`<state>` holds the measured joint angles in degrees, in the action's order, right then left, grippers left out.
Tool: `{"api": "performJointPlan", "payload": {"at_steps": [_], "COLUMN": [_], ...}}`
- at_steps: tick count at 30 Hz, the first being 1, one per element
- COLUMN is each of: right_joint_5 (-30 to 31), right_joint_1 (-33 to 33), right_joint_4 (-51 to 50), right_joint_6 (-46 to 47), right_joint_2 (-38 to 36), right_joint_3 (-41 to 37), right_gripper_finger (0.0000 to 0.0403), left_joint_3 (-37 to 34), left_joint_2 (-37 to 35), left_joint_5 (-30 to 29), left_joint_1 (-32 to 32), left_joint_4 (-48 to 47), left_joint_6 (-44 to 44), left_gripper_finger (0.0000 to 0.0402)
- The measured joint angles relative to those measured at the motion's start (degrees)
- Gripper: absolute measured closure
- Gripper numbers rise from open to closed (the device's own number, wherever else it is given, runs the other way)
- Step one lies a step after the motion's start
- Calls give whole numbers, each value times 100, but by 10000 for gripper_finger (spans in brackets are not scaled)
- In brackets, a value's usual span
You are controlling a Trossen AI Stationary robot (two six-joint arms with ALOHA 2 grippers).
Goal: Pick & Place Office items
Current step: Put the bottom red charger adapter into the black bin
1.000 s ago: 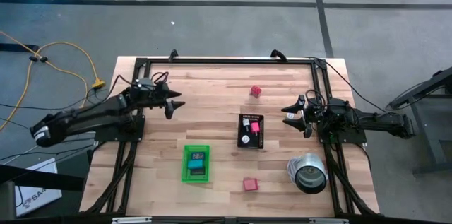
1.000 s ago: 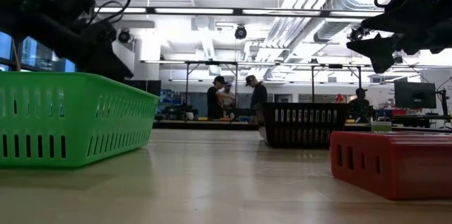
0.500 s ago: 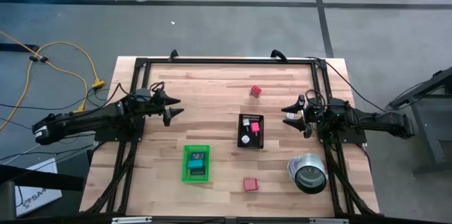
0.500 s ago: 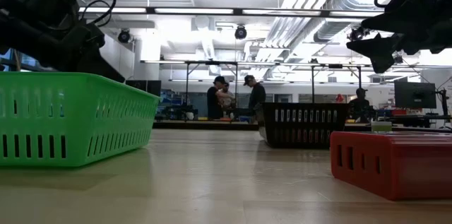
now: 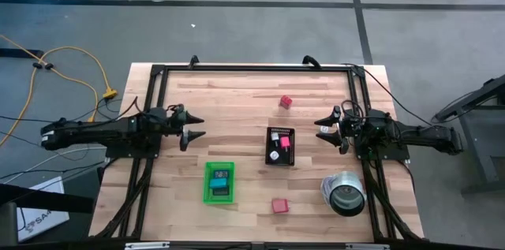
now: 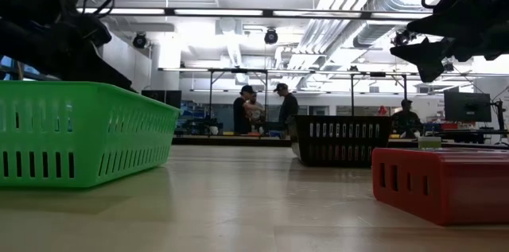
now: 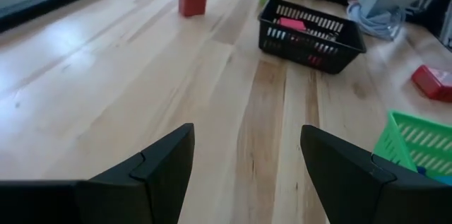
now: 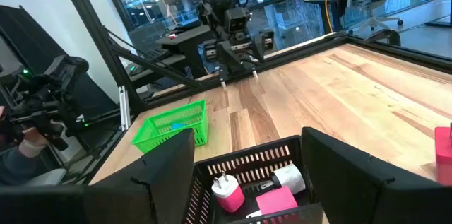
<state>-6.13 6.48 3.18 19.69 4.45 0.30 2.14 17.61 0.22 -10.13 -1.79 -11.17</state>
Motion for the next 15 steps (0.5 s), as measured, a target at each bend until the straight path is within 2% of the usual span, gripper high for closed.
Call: {"api": "performJointPlan", "payload": {"at_steps": [6,15], "right_joint_5": [0,0], "right_joint_1": [0,0], "right_joint_4": [-2,-2], "right_joint_6": [-1,1], "right_joint_2": [1,-1], "right_joint_3": [2,2], "right_gripper_finger": [155,155], "left_joint_3": [-36,-49], "left_joint_2": [-39,-38], "left_joint_5": [27,43], "left_joint_1": [9,9], "left_joint_4": [-13,-35], "left_joint_6": [449,519], "left_gripper_finger": [149,149]}}
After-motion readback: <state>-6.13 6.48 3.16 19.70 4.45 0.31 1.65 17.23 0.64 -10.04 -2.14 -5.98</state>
